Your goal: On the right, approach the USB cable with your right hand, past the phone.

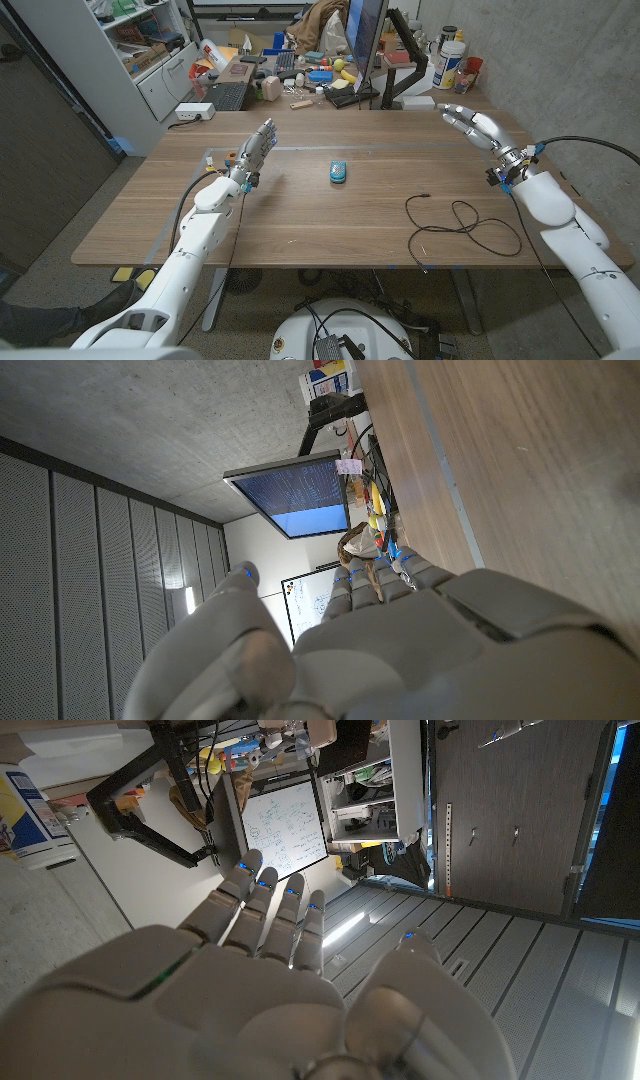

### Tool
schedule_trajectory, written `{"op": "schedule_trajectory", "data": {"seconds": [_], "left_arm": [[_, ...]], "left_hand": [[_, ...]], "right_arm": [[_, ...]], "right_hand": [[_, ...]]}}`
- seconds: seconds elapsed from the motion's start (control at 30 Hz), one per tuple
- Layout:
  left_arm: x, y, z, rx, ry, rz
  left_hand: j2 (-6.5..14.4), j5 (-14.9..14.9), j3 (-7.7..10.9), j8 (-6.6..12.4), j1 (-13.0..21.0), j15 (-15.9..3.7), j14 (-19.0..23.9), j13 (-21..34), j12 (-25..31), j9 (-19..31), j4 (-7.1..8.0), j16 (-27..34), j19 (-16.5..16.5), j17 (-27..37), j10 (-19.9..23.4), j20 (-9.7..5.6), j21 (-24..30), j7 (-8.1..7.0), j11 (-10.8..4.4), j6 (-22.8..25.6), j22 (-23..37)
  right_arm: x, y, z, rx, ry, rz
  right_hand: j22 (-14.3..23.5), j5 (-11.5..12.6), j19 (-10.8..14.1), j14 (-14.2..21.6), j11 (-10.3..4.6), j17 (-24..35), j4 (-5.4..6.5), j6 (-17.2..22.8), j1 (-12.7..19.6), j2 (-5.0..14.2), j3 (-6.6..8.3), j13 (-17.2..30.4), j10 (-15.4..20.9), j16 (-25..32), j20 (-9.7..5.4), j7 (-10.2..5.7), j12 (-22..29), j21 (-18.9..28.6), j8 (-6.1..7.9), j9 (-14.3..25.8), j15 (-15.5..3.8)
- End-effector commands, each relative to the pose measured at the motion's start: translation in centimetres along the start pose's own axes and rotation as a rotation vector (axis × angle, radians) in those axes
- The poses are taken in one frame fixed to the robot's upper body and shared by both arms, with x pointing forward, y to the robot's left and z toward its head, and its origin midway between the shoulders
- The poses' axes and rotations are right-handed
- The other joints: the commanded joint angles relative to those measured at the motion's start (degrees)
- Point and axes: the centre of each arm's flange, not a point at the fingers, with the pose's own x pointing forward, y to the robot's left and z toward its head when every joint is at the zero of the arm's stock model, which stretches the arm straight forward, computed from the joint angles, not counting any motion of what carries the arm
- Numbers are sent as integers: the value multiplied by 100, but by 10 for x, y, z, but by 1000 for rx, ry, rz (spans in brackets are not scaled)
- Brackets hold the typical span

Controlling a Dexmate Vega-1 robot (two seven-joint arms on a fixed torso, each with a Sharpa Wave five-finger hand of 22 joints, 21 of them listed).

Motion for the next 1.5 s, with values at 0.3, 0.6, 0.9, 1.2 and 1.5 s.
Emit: {"op": "schedule_trajectory", "data": {"seconds": [0.3,0.6,0.9,1.2,1.5], "left_arm": [[3,-3,0,2,0,-12],[2,-6,-1,-12,-2,-16],[4,-7,0,-7,-2,-23],[4,-7,-2,-8,8,-30],[4,-5,-2,-7,11,-31]], "left_hand": [[6,-33,-14,26,54,-8,-21,28,35,31,-10,19,-61,9,7,-34,1,14,-10,12,12],[12,-35,-17,24,60,-6,-21,28,32,31,-12,19,-60,9,2,-36,2,15,-47,11,12],[20,-38,-20,21,67,-9,-22,28,34,31,-13,19,-58,9,9,-31,4,10,-23,7,12],[29,-41,-23,21,75,-5,-19,28,33,31,-15,20,-57,9,8,-36,5,14,-20,11,12],[37,-44,-26,21,82,-4,-19,28,32,32,-16,19,-62,9,7,-28,4,11,-21,16,12]], "right_arm": [[-15,-2,7,-123,4,27],[-23,-2,10,-198,-4,55],[-32,1,12,-232,8,63],[-36,4,14,-273,12,82],[-38,6,14,-304,17,98]], "right_hand": [[15,94,78,80,4,17,-8,43,-5,-41,-30,22,63,-13,-554,-38,27,-23,7,15,-612],[16,126,86,99,-17,18,-5,47,-6,-35,-39,23,70,-18,-558,-42,20,-29,3,16,-625],[18,158,94,117,-34,20,0,74,-7,-22,-45,24,99,-23,-561,-56,22,-35,8,17,-640],[19,179,104,136,-47,21,3,90,-4,-5,-45,24,117,-23,-564,-62,23,-36,10,17,-640],[20,204,117,153,-54,21,4,116,3,13,-44,25,153,-26,-565,-79,30,-38,15,18,-654]]}}
